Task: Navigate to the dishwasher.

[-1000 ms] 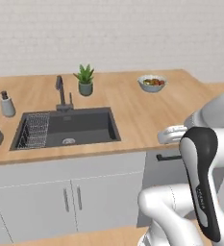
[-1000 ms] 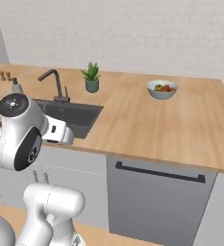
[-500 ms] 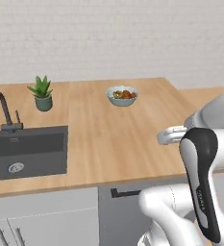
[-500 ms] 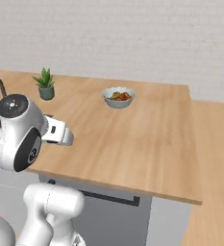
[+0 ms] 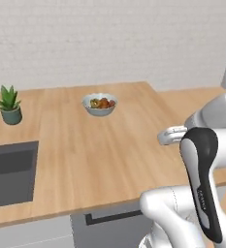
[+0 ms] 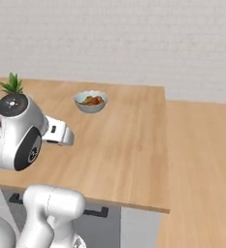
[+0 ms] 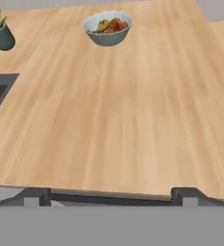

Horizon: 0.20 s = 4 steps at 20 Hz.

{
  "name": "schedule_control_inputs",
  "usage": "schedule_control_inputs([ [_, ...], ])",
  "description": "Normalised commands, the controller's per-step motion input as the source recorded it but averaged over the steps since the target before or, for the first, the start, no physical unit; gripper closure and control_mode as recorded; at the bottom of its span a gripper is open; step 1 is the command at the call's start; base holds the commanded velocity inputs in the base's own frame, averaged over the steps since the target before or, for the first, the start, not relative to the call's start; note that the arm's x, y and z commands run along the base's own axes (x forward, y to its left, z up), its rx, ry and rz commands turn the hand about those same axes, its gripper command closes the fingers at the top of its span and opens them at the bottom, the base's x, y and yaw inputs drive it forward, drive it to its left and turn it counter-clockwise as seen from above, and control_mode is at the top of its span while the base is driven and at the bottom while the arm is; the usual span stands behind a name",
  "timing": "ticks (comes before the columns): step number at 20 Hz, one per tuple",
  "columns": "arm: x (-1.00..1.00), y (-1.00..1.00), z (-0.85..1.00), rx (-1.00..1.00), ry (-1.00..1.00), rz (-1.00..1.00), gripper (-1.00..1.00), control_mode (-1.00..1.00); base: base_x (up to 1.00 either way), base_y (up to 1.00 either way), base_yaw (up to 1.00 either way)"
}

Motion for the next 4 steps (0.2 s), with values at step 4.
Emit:
schedule_control_inputs([
  [4,0.0,0.0,0.0,0.0,0.0,0.0,-1.0,1.0,0.15,-0.82,-0.28],
])
